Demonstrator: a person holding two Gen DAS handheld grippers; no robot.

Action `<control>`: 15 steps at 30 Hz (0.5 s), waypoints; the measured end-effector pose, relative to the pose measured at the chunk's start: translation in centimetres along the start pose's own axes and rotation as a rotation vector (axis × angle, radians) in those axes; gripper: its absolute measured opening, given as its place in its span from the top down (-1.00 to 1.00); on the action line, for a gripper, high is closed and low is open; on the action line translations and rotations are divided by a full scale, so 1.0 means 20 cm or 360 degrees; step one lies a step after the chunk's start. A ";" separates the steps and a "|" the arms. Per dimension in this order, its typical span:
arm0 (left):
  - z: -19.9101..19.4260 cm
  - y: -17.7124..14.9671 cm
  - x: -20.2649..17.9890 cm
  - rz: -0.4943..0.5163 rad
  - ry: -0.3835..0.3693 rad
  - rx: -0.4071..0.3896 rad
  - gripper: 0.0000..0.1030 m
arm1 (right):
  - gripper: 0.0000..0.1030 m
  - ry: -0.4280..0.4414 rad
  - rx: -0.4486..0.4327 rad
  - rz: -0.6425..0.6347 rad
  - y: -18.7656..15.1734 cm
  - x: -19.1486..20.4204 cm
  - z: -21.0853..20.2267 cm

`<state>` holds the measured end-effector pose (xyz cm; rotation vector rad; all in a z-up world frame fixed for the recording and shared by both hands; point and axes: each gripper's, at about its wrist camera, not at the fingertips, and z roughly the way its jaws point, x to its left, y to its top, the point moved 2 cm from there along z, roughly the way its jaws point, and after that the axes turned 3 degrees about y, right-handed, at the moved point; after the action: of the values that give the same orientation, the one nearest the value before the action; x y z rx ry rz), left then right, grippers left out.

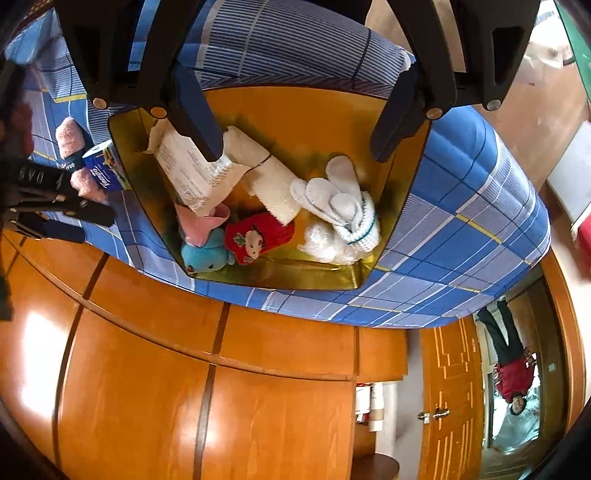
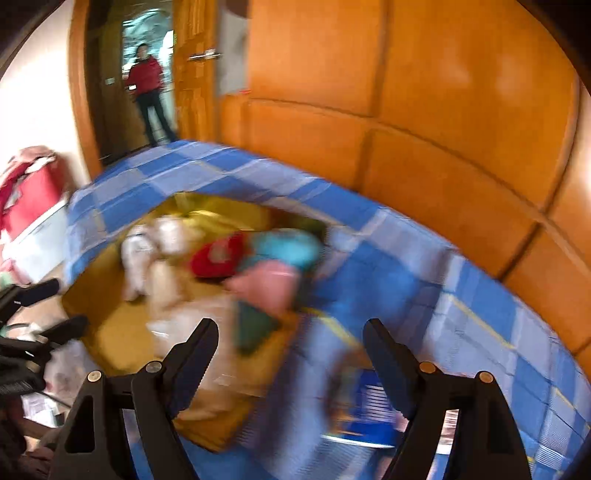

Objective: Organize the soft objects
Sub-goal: 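Grasp the pink GRAREY towel with the right tool and lift it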

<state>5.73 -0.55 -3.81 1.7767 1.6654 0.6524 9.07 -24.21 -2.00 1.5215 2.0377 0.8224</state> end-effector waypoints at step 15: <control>-0.07 0.06 -0.36 0.0293 -0.0155 -0.0039 -0.63 | -0.58 -0.0545 0.0101 0.0735 -0.54 -1.03 -0.14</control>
<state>5.04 -7.52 -1.62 1.9284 1.4354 0.6524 5.54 -46.86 -7.35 2.0490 1.5009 0.6032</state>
